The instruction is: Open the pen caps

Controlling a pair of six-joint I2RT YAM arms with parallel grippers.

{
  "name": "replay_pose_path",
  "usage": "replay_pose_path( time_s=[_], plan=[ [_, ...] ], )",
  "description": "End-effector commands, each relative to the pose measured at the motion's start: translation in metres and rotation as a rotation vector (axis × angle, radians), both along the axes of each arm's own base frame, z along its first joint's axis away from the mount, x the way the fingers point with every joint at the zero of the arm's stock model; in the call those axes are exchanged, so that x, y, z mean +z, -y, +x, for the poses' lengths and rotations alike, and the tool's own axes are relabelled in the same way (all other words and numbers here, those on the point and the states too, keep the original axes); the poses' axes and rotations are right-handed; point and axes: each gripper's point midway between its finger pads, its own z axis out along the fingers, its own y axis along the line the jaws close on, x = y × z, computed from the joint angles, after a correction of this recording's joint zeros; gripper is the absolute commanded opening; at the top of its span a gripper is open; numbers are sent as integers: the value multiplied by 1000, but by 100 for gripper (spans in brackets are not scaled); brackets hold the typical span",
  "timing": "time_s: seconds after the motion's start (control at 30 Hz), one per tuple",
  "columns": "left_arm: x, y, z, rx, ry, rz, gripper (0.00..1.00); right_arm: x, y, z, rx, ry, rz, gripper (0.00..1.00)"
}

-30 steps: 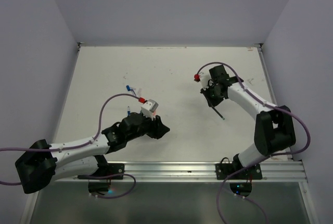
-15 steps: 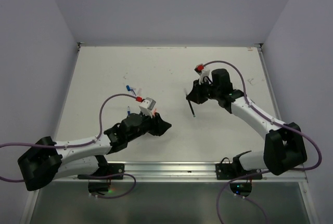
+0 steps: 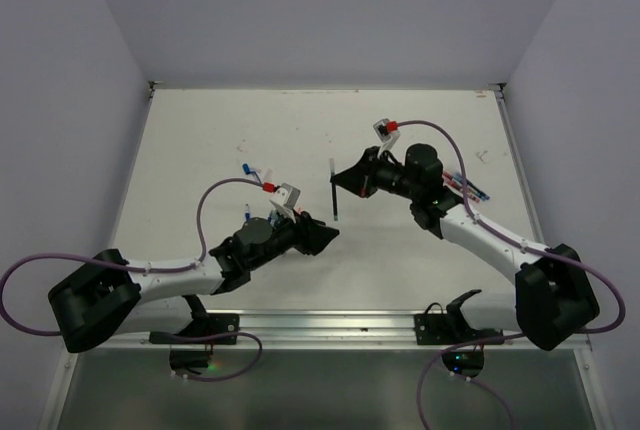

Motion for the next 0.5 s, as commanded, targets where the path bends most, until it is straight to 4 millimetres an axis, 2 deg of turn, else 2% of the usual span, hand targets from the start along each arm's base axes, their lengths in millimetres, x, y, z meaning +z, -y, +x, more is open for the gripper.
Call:
replay_pose_path(
  time_s=[0.0,0.13,0.4,0.47],
  plan=[
    [39,7,16,29,112,-65,56,24,-2,-8,-1,36,80,0],
    [44,8,19,36,123,-72,57,20,-1,-15,-9,22,86,0],
    [47,16,25,38,124,-72,57,20,-15,-30,3,-10,82,0],
    [50,15,26,44,127,-73,56,23,-13,-27,-33,-5,80,0]
  ],
)
